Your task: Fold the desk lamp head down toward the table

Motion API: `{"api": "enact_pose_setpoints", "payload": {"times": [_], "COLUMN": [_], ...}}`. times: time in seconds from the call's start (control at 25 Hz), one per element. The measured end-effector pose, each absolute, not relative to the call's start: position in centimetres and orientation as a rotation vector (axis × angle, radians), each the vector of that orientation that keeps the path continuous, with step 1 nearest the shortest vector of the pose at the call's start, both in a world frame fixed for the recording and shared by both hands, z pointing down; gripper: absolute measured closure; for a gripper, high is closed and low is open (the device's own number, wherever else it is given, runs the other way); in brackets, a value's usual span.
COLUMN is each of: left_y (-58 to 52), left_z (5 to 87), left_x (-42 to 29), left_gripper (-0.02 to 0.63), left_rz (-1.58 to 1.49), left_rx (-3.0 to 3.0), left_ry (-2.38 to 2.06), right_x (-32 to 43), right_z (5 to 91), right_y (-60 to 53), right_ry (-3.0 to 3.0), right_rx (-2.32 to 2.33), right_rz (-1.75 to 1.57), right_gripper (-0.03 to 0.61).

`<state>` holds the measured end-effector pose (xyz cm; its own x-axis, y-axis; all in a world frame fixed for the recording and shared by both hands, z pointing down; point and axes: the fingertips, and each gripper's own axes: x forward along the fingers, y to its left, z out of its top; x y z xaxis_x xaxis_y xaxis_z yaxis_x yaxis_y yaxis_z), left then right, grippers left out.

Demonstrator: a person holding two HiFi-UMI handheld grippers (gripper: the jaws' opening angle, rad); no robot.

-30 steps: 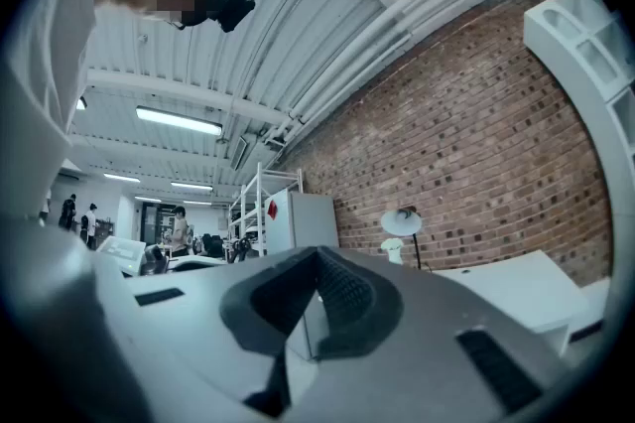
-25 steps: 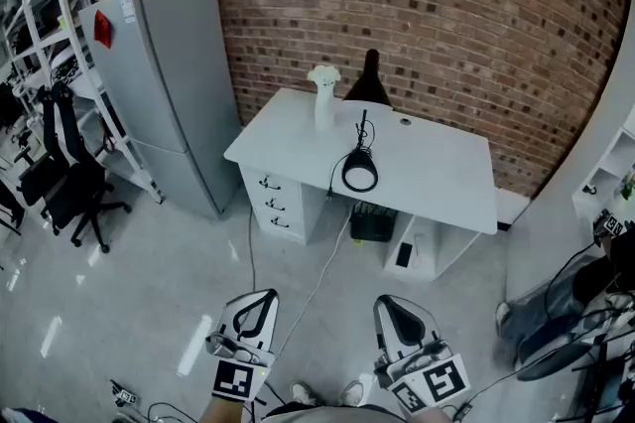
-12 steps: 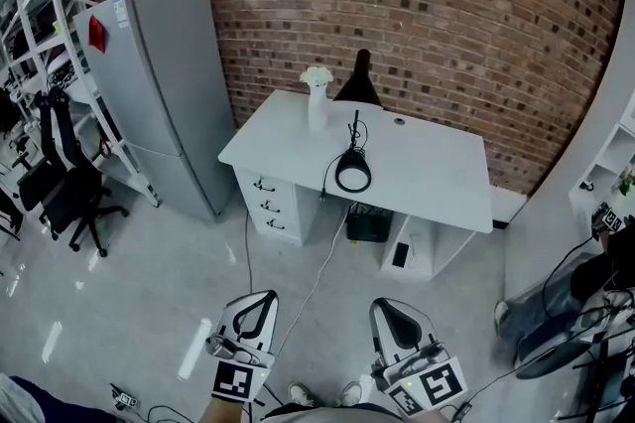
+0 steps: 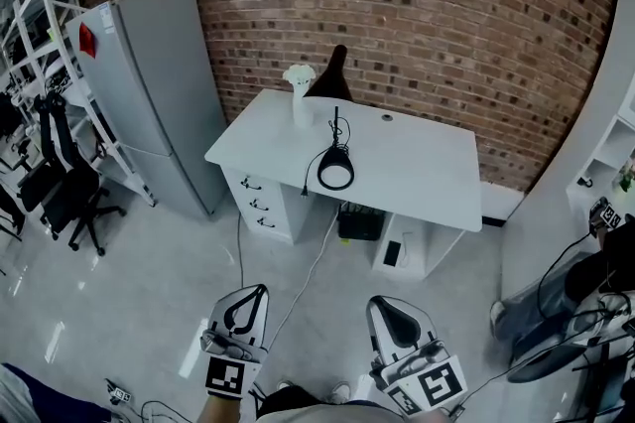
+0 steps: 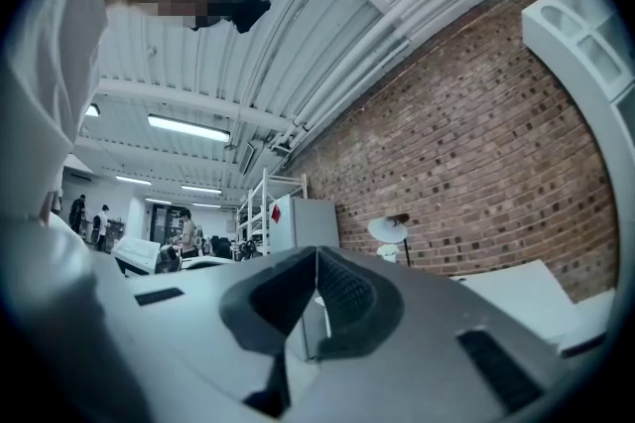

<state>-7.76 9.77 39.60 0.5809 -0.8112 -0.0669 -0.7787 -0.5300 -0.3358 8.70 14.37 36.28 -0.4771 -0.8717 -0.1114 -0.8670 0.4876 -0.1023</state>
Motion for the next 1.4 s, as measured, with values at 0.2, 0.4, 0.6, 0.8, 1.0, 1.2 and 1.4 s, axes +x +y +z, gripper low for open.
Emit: {"api": "enact_pose_setpoints", "payload": {"times": [0.2,0.4,0.6,0.8,1.0,1.2,1.4], "left_y": [10.0,9.0,6.7,2.0,-4.0,-10.5,-16.4], "left_z": [39.4,39.2,39.6,40.5,40.7,42.0,42.4], "left_x": [-6.1,-6.2,-6.1,-6.7,-7.3,-8.7,-9.7], "left_gripper": [0.606,0.606,0.606,0.606,0.606,0.606,0.606], "left_rz": [-0.143,-0.104,-0.099,-0.080,-0.131,-0.126,-0.192], "left_rx": [-2.477,-2.501,-2.512,-2.515,-2.485,-2.539,-2.517], "left_ry": [1.312,1.386,1.392,1.380,1.290,1.277,1.157], "right_x": [10.3,10.5,10.4,9.5,7.8,5.8,4.2], "right_z": [36.2,35.9,36.6,36.9,36.9,37.5,37.8], "right_y": [13.8,12.9,10.3,5.8,-0.4,-6.7,-12.4], "right_ry": [2.594,2.604,2.612,2.624,2.629,2.635,2.634], "right_rx": [-1.487,-1.452,-1.447,-1.451,-1.460,-1.488,-1.549], "right_rz": [-0.055,-0.052,-0.068,-0.039,-0.043,-0.066,-0.068], "right_gripper": [0.560,0.561,0.561,0.561,0.561,0.561,0.560]}}
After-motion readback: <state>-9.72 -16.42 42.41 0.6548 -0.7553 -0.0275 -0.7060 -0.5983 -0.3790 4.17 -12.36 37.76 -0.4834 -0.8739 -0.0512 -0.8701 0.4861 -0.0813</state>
